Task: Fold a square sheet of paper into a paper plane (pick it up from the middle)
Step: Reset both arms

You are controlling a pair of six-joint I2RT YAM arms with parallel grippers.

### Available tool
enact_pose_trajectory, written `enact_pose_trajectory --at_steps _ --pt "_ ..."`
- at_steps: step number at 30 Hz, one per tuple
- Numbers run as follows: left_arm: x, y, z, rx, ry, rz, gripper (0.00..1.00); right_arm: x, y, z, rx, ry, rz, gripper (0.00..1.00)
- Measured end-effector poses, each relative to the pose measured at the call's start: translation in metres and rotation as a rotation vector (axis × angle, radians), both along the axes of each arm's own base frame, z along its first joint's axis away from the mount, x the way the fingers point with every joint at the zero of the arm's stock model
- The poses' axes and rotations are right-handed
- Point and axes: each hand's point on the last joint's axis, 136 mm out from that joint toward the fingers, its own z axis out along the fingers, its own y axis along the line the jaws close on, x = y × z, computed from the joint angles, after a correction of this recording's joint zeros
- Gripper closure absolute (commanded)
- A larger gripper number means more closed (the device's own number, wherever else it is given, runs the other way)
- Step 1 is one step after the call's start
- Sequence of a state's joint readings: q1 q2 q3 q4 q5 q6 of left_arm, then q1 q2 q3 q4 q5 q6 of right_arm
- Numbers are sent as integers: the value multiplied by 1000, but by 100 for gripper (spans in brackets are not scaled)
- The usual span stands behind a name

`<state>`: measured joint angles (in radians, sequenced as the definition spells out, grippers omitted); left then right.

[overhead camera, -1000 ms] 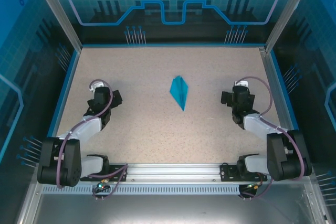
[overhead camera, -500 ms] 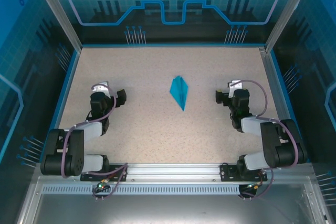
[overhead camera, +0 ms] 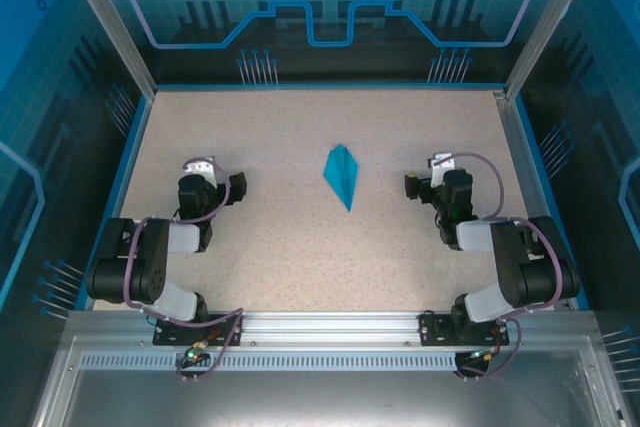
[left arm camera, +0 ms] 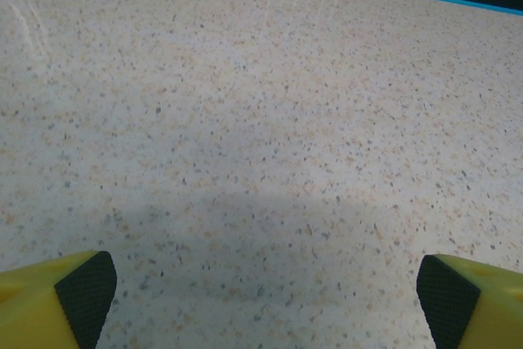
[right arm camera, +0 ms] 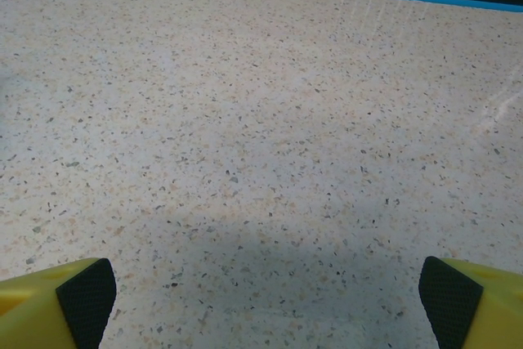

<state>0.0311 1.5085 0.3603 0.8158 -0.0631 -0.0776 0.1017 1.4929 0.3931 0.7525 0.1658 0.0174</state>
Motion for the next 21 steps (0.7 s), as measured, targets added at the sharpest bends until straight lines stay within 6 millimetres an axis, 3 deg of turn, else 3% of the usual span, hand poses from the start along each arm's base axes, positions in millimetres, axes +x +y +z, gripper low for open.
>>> enact_pose_trajectory --at_steps 5,21 --pt "9 -9 11 33 -26 -27 2 2 1 3 2 -7 3 1" --pt "7 -10 5 54 -3 -43 2 2 1 3 2 -7 3 1"
